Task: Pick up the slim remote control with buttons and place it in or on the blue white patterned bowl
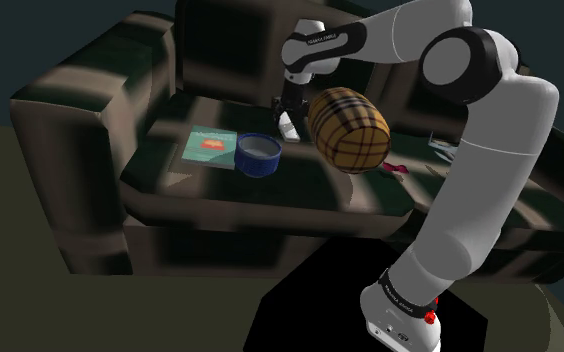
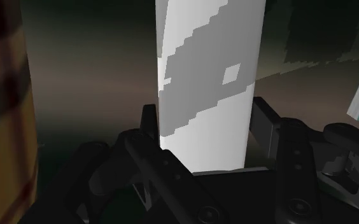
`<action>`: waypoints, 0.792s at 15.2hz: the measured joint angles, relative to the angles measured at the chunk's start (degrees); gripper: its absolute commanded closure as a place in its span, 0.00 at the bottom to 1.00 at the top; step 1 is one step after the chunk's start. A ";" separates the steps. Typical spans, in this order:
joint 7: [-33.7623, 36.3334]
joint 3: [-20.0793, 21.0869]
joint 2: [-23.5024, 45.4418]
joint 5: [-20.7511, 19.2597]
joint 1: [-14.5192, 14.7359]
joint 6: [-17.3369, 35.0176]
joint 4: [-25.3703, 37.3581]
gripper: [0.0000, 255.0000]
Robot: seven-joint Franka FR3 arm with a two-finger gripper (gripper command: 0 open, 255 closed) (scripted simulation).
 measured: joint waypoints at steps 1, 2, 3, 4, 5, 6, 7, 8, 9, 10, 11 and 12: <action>0.01 0.00 -0.10 -0.01 0.01 -0.79 0.70 1.00; -0.03 -0.02 -0.20 -0.02 -0.02 -1.42 1.23 1.00; 0.03 -0.01 -0.45 -0.06 0.02 -2.11 1.65 1.00; -0.01 -0.03 -0.64 -0.07 0.00 -2.88 2.25 1.00; 0.07 -0.02 -1.05 -0.12 0.05 -3.54 2.49 1.00; 0.10 -0.01 -1.10 -0.13 0.07 -4.20 3.11 1.00; 0.07 -0.03 -1.27 -0.14 0.05 -4.87 3.60 1.00; 0.14 -0.02 -1.46 -0.16 0.09 -5.61 4.16 1.00; 0.13 -0.02 -1.56 -0.17 0.09 -6.36 4.80 1.00; 0.13 -0.02 -1.66 -0.18 0.09 -6.95 5.30 1.00; 0.08 -0.04 -1.79 -0.19 0.06 -7.81 6.02 1.00; 0.02 -0.07 -1.84 -0.19 0.02 -8.58 6.76 1.00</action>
